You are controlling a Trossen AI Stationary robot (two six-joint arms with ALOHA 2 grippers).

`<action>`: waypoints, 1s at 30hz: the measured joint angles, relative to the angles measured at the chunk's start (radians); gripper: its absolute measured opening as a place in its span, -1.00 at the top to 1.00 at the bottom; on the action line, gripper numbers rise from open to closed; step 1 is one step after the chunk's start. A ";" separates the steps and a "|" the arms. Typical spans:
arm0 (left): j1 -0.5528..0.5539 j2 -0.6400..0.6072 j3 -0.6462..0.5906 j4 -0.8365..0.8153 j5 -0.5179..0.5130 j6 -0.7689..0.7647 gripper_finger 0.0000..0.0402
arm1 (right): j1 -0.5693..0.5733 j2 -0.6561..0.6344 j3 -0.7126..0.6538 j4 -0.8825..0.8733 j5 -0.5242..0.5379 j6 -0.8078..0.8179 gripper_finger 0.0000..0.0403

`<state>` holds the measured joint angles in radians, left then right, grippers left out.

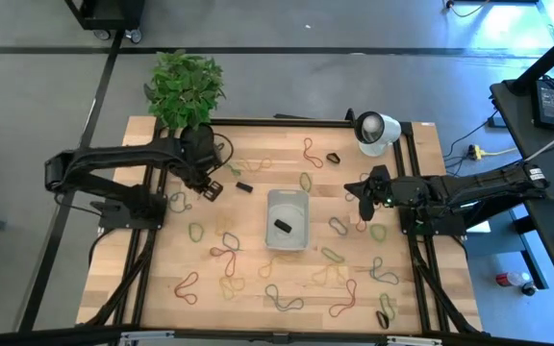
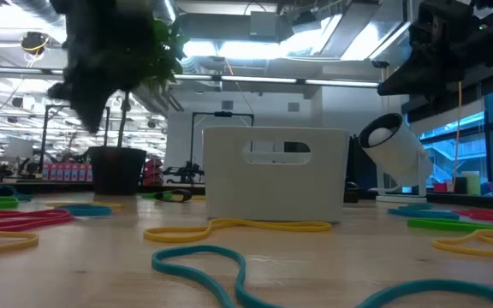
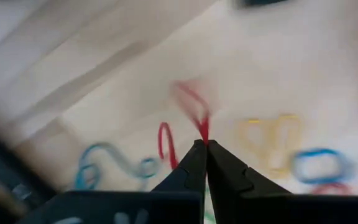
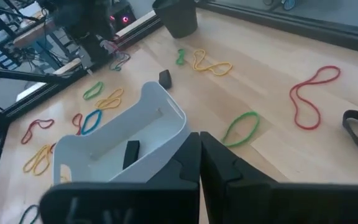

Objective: Pick and place rubber bands into bin
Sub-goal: Put the red rubber band into the gray bin

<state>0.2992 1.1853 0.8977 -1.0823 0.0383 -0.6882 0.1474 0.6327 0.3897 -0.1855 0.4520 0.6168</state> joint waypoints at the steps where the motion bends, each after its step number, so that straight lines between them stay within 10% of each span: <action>1: -0.030 -0.001 0.022 0.001 -0.001 -0.008 0.99 | 0.000 0.000 0.000 -0.001 0.000 0.000 0.99; 14: -0.322 0.243 0.430 0.250 -0.148 -0.007 0.99 | 0.000 0.000 0.000 -0.038 -0.030 -0.106 0.99; 30: -0.348 0.805 0.847 0.234 -0.110 0.153 0.99 | 0.000 0.000 0.000 -0.090 -0.143 -0.099 0.99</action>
<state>-0.0483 1.9901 1.7447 -0.8486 -0.0716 -0.5350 0.1474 0.6323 0.3901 -0.2758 0.3086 0.5180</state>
